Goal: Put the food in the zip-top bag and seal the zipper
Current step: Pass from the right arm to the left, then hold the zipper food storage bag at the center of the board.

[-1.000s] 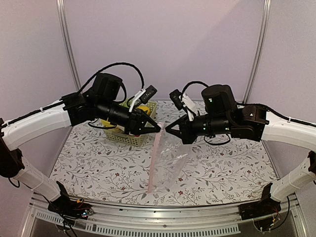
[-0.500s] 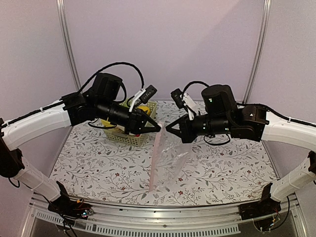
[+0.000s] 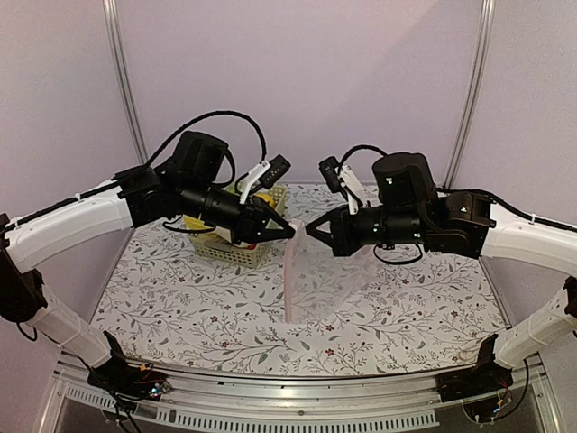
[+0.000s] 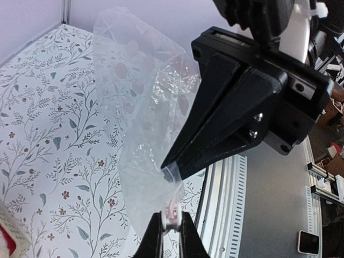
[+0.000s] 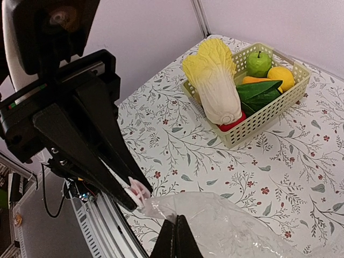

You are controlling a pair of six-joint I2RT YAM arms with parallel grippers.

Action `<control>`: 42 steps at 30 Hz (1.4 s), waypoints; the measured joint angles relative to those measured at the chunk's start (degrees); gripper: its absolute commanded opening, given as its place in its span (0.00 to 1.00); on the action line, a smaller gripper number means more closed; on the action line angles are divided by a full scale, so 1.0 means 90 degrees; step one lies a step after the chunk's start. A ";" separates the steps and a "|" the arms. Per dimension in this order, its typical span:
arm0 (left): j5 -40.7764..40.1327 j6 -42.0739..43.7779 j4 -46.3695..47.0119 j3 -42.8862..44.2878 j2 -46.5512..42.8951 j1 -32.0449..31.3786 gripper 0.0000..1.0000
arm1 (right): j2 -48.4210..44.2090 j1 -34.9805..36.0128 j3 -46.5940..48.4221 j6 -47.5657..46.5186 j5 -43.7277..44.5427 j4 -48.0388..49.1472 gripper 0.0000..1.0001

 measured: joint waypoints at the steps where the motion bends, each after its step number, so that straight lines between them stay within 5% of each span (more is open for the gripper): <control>1: -0.0002 0.0012 -0.0012 0.0000 0.0000 -0.0002 0.00 | -0.0002 0.0000 0.0000 -0.0017 -0.0061 0.0002 0.00; 22: 0.0313 0.0141 0.0114 0.0095 0.0032 -0.0090 0.00 | -0.0714 0.0041 -0.0304 -0.0214 -0.0316 -0.0010 0.00; 28: 0.0488 0.0163 -0.0124 0.0097 0.0100 -0.0090 0.00 | -0.0748 0.0022 -0.0306 -0.0301 -0.0364 0.0032 0.53; 30: 0.0576 0.0194 -0.0260 0.0092 0.0119 -0.0090 0.00 | -0.0828 0.0010 -0.0313 -0.0415 -0.0549 0.0039 0.59; 35: 0.1027 0.0318 -0.0384 0.0092 0.0119 -0.0117 0.00 | -0.1098 0.0012 -0.0284 -0.0746 -0.1117 -0.0090 0.59; 42: 0.1549 0.0478 -0.0495 0.0092 0.0119 -0.0177 0.00 | -0.0792 0.0012 -0.0034 -0.1078 -0.1795 -0.0257 0.44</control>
